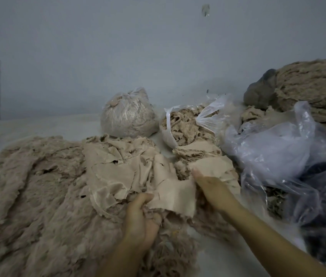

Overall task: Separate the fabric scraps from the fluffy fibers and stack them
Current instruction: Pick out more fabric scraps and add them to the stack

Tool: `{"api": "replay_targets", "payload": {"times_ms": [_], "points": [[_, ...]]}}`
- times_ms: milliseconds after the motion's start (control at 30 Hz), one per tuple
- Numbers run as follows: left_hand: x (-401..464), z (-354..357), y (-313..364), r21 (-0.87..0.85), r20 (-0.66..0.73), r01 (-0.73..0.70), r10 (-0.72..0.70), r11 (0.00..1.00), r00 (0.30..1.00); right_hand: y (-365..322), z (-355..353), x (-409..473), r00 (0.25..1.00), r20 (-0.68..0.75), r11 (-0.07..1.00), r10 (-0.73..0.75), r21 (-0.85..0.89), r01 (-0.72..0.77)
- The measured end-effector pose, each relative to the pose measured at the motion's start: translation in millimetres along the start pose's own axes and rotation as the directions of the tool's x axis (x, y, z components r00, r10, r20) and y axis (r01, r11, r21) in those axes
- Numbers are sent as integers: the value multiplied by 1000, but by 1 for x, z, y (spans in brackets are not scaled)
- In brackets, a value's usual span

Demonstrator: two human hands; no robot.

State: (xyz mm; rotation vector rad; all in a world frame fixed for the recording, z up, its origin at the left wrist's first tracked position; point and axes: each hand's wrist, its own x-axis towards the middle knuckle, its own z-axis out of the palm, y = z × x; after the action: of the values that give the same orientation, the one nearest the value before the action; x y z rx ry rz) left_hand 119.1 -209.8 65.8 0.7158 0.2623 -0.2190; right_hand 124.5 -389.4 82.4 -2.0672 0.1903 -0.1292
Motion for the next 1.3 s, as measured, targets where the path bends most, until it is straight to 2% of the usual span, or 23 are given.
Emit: {"api": "replay_targets", "payload": {"times_ms": [67,100,167,200,233,300,333,400,533,633,700,800,933,1000,1100,1167,1233,1300], "points": [[-3,1,0,-26,70,19,-18,999,997,2,25,-14,934,302,921,193,273,-278],[-4,0,1,-16,89,20,-19,1000,996,3,33,-18,894,402,830,198,417,-371],[-7,-2,1,54,98,26,-31,998,995,0,43,-18,895,425,624,134,666,-409],[-6,-5,1,103,77,38,-46,994,996,-3,46,-18,923,363,567,123,738,-366],[-5,-8,0,152,58,49,-58,987,997,-7,49,-17,953,278,572,124,764,-297],[-5,-14,1,177,47,114,-124,978,991,-9,55,-19,989,106,701,104,698,-149],[-4,-14,3,166,58,160,-171,973,984,-11,58,-23,995,67,760,74,642,-99],[2,-12,8,165,81,224,-240,960,967,-12,63,-32,995,97,815,15,575,-68],[10,2,8,305,61,294,-327,906,943,-10,67,-49,987,157,810,-41,584,-59],[17,14,4,313,-62,230,-222,921,973,-5,66,-59,991,103,832,-84,554,13],[23,18,5,250,-79,165,-150,954,986,0,65,-63,995,61,848,-77,529,33],[26,18,5,282,-115,119,-89,952,989,8,65,-62,1000,-8,846,-5,534,8],[24,17,10,242,-147,96,-62,966,987,20,65,-56,996,-84,886,-38,458,73],[25,15,19,249,-179,87,-42,965,983,33,64,-56,998,-57,921,-35,385,55],[22,17,30,249,-192,100,-52,963,980,47,62,-58,996,54,956,72,281,-84],[22,21,28,290,-168,83,-34,953,985,44,64,-57,977,149,924,152,331,-194],[21,26,20,360,-150,77,-23,930,988,32,69,-54,937,286,784,201,527,-329],[18,27,13,283,-110,133,-106,950,988,15,71,-52,923,369,619,108,701,-353]]}}
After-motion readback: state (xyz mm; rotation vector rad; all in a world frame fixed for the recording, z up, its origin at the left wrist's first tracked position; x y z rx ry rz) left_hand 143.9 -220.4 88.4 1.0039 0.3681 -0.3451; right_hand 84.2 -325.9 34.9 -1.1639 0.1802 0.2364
